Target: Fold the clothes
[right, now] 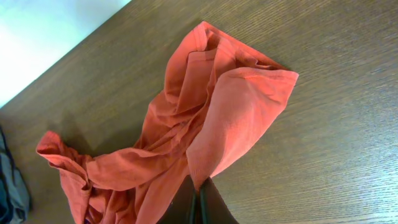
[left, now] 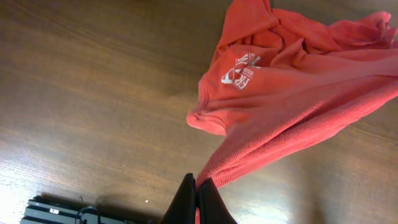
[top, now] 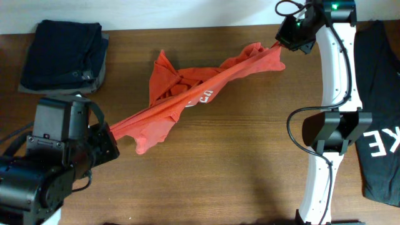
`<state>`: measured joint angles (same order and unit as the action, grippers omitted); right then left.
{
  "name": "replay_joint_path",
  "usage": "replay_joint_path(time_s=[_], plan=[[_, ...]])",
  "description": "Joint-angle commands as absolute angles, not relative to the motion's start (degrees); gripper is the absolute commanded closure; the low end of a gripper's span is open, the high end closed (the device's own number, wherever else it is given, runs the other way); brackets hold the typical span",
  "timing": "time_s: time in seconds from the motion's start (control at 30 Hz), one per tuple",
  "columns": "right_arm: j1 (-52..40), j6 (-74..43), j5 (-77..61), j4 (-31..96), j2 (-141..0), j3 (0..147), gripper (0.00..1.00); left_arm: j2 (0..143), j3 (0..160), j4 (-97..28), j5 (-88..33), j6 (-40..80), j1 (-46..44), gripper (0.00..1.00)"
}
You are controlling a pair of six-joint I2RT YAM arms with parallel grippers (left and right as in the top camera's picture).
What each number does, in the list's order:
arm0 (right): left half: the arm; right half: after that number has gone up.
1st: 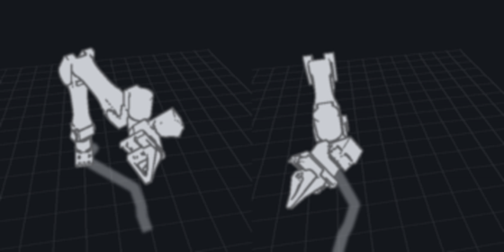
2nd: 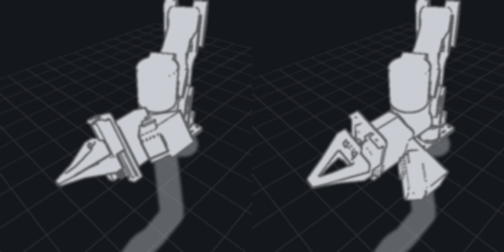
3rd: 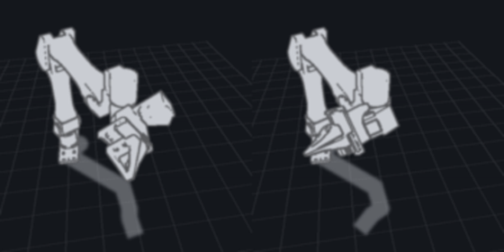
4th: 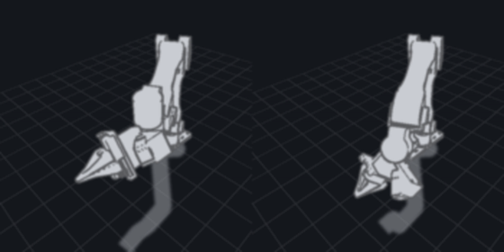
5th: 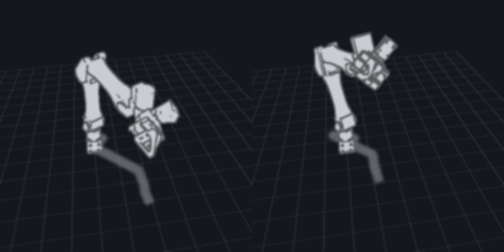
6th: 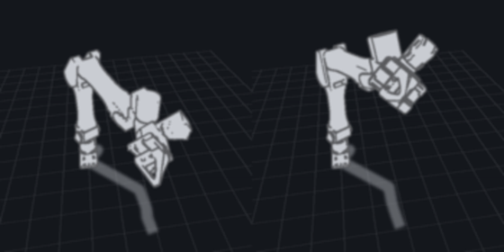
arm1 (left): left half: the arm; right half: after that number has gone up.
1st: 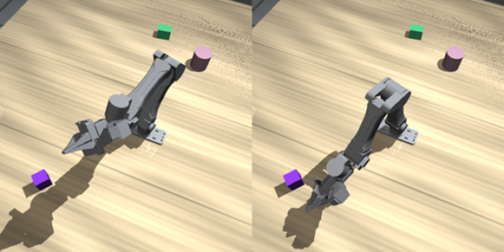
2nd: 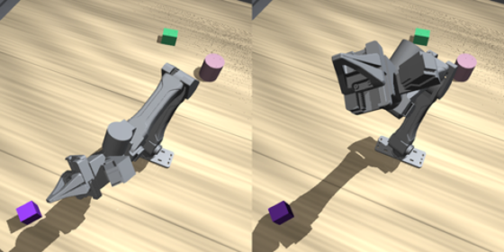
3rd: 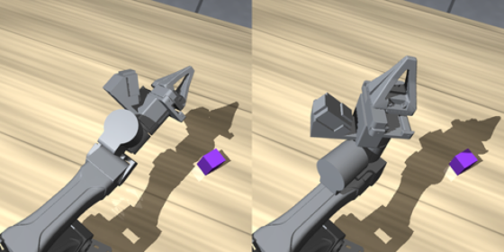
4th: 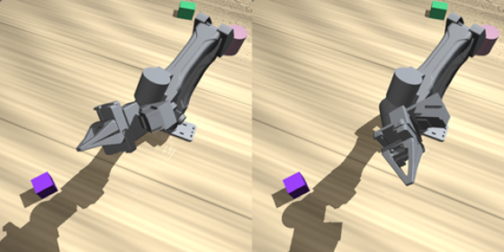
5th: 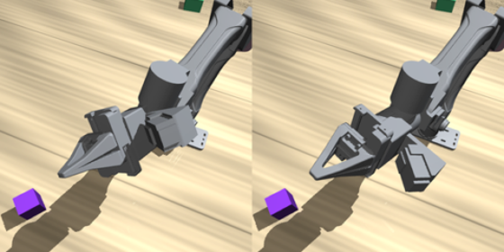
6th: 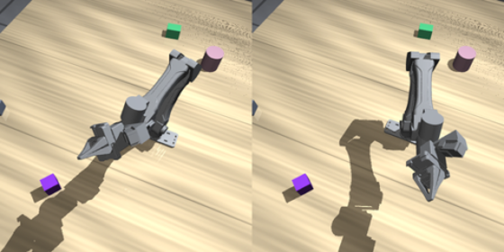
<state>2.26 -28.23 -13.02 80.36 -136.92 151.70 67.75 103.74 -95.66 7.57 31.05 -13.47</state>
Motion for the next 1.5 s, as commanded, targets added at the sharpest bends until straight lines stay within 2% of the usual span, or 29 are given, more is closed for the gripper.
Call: replay_joint_path(time_s=[0.0, 0.03, 0.07, 0.1, 0.23, 0.57, 0.9, 1.0, 1.07, 1.13, 1.43, 1.47], plan=[[1.32, -27.2, -8.4, 79.11, -136.44, 150.32, 0.92, 68.9, 104.77, -96.68, 8.71, 30.06, -12.43, 1.0], [0.73, -27.2, -8.38, 78.83, -136.44, 149.88, 0.83, 69.45, 104.77, -96.71, 8.51, 30.04, -12.43, 1.0], [0.32, -27.2, -8.36, 78.46, -136.44, 149.53, 0.69, 69.89, 104.77, -96.71, 8.34, 29.82, -12.45, 0.99], [-0.19, -27.2, -8.19, 77.71, -136.44, 149.08, 0.62, 70.48, 104.73, -96.71, 8.32, 29.67, -12.49, 1.0], [-0.69, -27.22, -8.21, 75.2, -136.59, 148.46, 0.47, 72.25, 104.31, -96.71, 8.34, 29.67, -12.47, 0.99], [-1.98, -27.29, -10.15, 74.98, -139.35, 148.38, 0.42, 74.46, 99.85, -96.71, 8.32, 29.67, -12.47, 1.0], [-4.84, -26.81, -11.64, 89.21, -139.85, 148.4, 0.41, 75.33, 99.24, -96.07, 8.36, 29.67, -12.47, 0.99], [-5.48, -19.25, -11.6, 94.87, -139.87, 148.4, 0.33, 75.33, 99.24, -96.07, 8.38, 29.65, -12.47, 0.99], [-6.07, -10.31, -11.64, 97.36, -139.96, 148.31, 0.13, 75.33, 99.24, -96.03, 8.4, 29.67, -12.47, 0.99], [-6.83, -5.13, -11.79, 97.34, -139.98, 147.04, 0.01, 75.33, 99.24, -95.42, 8.4, 29.65, -12.47, 0.99], [-9.39, 3.05, -11.84, 87.22, -140.05, 133.8, 0.0, 75.33, 99.24, -95.2, 8.36, 29.65, -12.47, 1.0], [-9.5, 3.01, -11.92, 85.97, -140.05, 132.05, 0.03, 75.33, 99.24, -95.22, 8.38, 29.65, -12.47, 0.99]])
